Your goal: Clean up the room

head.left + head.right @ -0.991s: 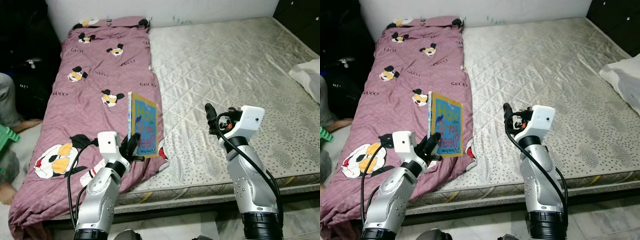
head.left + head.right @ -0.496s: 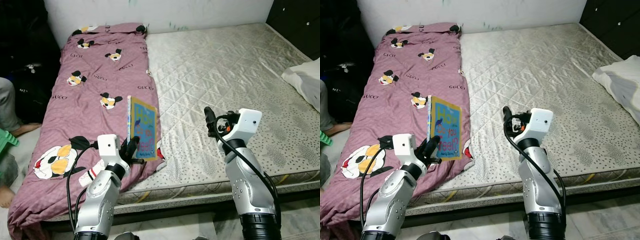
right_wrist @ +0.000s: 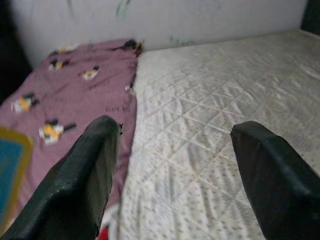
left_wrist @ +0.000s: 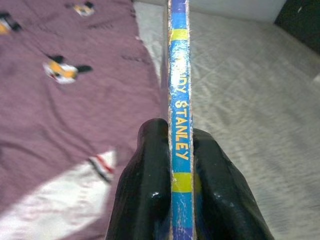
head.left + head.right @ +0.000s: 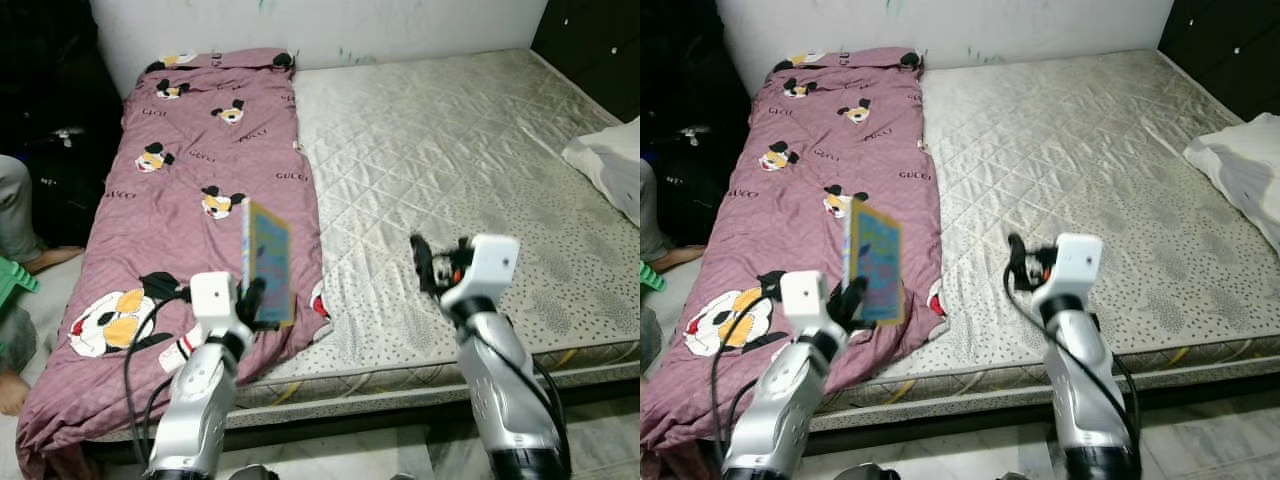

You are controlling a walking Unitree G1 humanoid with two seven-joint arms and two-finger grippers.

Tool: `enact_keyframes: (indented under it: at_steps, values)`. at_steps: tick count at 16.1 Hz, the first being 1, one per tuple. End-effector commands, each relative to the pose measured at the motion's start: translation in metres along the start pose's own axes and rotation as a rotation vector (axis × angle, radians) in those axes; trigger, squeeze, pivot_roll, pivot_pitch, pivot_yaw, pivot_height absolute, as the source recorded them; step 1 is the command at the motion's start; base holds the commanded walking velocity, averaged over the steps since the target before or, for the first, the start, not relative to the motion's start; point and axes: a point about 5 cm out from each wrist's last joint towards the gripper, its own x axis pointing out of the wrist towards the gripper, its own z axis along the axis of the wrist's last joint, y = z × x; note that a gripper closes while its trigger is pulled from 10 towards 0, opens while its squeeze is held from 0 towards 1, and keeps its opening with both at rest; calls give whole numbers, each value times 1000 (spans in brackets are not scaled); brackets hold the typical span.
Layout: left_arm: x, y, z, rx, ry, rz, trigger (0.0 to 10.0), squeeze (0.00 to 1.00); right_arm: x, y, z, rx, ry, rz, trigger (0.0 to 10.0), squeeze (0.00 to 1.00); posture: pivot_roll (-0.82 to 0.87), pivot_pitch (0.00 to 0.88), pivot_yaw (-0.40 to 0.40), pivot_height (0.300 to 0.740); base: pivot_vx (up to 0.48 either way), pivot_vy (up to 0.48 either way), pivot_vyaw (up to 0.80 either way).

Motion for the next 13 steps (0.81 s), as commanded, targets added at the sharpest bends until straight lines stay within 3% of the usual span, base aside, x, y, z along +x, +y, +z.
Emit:
enact_keyframes:
  at_steps: [1,3,5,8,13]
  values:
    - [-5,3,19,132,-117,-4,10000,0,-8,-7,1,-60,-14,9,10000,0,-3,63,51,740,0,0,0]
    - [-9,5,33,174,-174,13,10000,0,-18,-27,-9,-103,30,-22,10000,0,-3,63,51,740,0,0,0]
    - [-7,5,37,153,-177,24,10000,0,-18,-32,-11,-96,45,-46,10000,0,-3,68,49,740,0,0,0]
    - [-3,4,37,161,-182,52,10000,0,-10,-20,-12,-24,48,-40,10000,0,1,69,50,740,0,0,0]
    - [-2,2,36,130,-174,44,10000,0,-9,-8,-14,-2,50,-18,10000,0,7,79,45,740,0,0,0]
